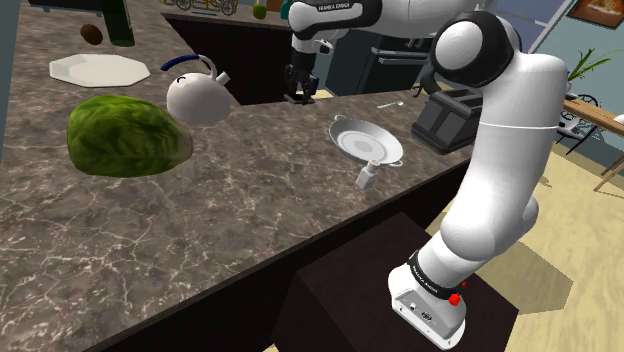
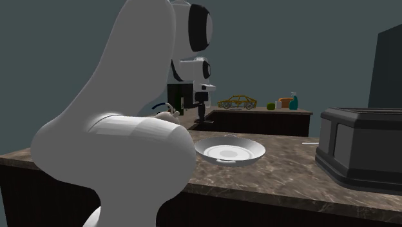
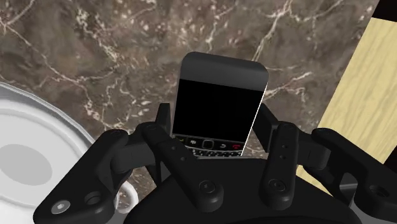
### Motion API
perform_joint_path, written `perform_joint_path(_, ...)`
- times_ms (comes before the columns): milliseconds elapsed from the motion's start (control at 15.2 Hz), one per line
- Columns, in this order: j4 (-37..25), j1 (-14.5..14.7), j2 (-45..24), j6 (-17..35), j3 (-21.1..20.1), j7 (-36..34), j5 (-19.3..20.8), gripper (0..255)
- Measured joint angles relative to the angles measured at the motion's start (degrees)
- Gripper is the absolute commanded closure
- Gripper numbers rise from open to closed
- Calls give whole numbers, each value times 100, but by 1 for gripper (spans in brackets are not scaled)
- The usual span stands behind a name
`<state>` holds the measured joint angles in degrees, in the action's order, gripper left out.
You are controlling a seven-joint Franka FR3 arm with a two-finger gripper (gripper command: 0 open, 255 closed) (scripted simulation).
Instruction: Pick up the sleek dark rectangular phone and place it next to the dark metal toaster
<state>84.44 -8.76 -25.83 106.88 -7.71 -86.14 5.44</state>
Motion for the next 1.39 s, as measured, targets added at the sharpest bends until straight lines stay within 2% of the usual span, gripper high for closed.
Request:
perform_joint_path(396,-308,4,92,-399,-8,24,-18,255)
perform_joint_path(1386,-1596,53,10,-1600,-15,83,-21,255)
